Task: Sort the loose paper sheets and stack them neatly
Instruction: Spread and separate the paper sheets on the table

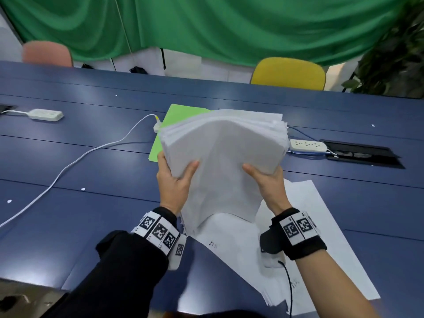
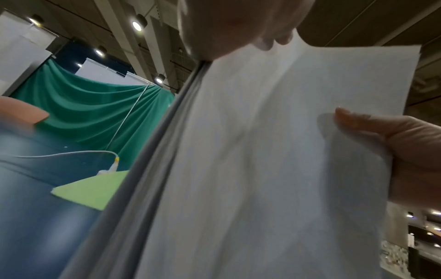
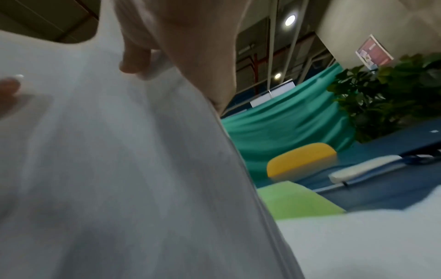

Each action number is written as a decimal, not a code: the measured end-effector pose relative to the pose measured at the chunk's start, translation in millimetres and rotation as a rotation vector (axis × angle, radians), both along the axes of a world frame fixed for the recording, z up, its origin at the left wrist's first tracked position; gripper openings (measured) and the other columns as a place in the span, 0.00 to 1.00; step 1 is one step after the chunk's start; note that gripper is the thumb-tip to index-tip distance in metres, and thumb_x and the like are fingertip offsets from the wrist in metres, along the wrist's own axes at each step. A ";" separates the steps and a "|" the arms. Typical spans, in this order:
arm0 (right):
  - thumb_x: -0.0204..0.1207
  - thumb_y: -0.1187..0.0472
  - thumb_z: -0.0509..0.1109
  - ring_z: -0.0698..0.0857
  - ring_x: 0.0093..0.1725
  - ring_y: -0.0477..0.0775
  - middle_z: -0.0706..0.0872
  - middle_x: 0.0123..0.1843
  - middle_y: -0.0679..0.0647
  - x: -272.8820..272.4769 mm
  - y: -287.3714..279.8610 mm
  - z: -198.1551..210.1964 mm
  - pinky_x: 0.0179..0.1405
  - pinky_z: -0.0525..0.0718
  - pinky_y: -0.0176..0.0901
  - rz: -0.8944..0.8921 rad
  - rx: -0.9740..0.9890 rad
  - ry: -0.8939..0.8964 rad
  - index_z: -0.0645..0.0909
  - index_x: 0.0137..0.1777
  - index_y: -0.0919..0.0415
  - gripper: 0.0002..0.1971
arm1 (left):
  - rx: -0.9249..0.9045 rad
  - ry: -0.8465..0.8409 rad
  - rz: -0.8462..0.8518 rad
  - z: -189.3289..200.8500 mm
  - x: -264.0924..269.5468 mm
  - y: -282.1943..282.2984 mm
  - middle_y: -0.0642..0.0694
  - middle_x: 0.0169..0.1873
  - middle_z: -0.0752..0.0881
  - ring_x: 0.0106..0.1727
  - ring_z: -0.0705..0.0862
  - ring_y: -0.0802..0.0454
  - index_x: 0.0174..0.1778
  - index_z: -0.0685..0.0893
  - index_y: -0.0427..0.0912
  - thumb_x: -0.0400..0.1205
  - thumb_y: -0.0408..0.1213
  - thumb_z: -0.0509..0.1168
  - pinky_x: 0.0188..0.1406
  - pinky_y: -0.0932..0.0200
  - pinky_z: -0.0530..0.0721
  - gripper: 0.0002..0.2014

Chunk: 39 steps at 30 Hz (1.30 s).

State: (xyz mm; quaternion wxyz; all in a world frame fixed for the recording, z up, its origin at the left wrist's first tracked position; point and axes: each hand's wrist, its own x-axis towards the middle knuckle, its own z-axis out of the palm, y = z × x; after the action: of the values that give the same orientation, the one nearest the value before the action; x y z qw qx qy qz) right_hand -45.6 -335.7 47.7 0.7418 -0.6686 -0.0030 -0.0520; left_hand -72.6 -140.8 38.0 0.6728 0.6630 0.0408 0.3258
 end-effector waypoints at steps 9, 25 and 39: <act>0.69 0.62 0.77 0.87 0.49 0.56 0.89 0.48 0.57 -3.4 4.0 -29.2 0.58 0.84 0.56 -0.022 -0.223 0.108 0.84 0.46 0.52 0.08 | 0.066 0.296 -0.001 -44.5 -9.8 3.4 0.51 0.47 0.88 0.46 0.86 0.70 0.56 0.83 0.41 0.70 0.42 0.76 0.47 0.76 0.80 0.20; 0.70 0.54 0.76 0.78 0.67 0.63 0.79 0.69 0.64 40.1 -57.8 -77.5 0.65 0.74 0.48 0.293 -1.164 0.563 0.72 0.71 0.65 0.31 | 0.373 1.250 -0.385 -100.7 -42.0 -41.1 0.38 0.72 0.61 0.73 0.61 0.36 0.64 0.76 0.41 0.79 0.45 0.64 0.71 0.51 0.65 0.20; 0.63 0.40 0.78 0.77 0.67 0.65 0.77 0.68 0.64 38.9 -65.3 -118.2 0.62 0.77 0.50 0.162 -1.127 0.680 0.70 0.68 0.68 0.41 | -0.124 1.112 -0.337 -117.5 -41.1 -32.8 0.40 0.61 0.79 0.63 0.78 0.41 0.45 0.82 0.44 0.73 0.40 0.66 0.58 0.49 0.83 0.07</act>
State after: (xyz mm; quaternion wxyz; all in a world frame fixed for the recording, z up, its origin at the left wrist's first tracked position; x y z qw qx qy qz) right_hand -6.6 -401.1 -70.5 0.2398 -0.9312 0.1543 0.2271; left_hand -113.7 -173.5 -79.5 0.6302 0.6912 0.3009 -0.1857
